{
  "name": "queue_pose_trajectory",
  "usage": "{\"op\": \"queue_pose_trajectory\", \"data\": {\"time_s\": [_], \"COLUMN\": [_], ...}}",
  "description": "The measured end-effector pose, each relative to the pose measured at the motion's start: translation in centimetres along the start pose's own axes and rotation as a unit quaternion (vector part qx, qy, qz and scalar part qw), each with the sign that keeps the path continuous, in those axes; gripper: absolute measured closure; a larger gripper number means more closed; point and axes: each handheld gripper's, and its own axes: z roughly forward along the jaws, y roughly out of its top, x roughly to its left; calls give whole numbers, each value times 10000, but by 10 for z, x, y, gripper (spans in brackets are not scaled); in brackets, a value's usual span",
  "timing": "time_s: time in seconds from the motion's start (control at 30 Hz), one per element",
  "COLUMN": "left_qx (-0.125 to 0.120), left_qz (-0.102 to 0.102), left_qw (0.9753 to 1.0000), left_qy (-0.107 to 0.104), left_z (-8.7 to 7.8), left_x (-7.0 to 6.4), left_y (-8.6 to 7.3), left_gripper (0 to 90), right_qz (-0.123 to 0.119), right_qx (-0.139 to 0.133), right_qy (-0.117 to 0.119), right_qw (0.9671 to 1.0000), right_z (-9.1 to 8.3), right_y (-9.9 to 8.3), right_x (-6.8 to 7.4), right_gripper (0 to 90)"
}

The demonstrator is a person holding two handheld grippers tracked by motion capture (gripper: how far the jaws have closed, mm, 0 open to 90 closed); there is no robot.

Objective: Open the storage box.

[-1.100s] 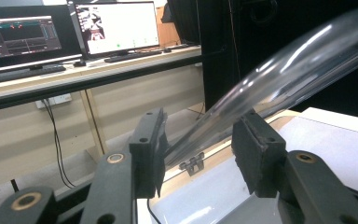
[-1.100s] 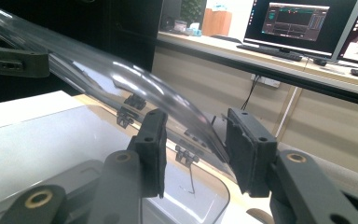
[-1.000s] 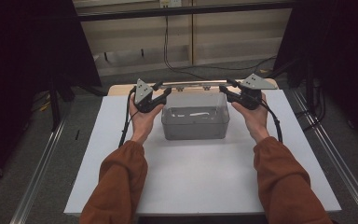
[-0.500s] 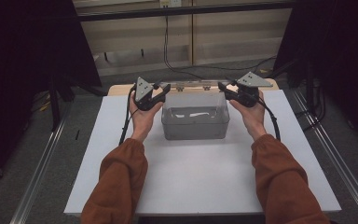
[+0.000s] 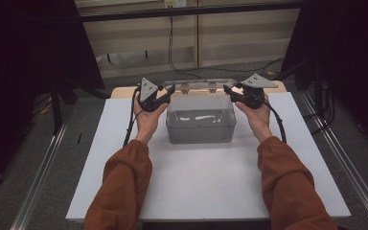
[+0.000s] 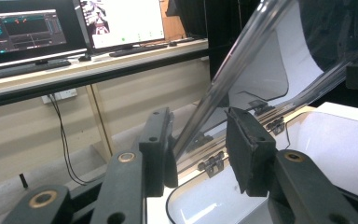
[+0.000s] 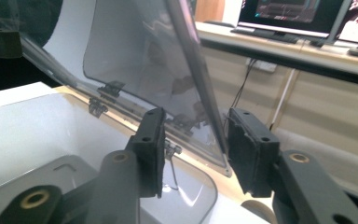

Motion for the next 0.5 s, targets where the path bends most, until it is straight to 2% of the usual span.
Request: {"op": "queue_pose_trajectory", "data": {"time_s": [0.17, 0.33, 0.5], "left_qx": [11, 57, 48], "left_qz": [-193, -124, -213], "left_qw": [9998, 9999, 9998], "left_qy": [39, 11, 4], "left_z": [5, 8, 11], "left_x": [1, 5, 5], "left_y": [-1, 1, 2], "left_gripper": [608, 618, 617], "right_qz": [86, 79, 136], "right_qx": [5, -20, -14], "right_qy": [25, 18, 18], "right_qw": [10000, 10000, 9999], "right_z": [7, 9, 13], "right_y": [0, 0, 1], "right_x": [-3, -5, -8], "right_gripper": [602, 621, 618]}}
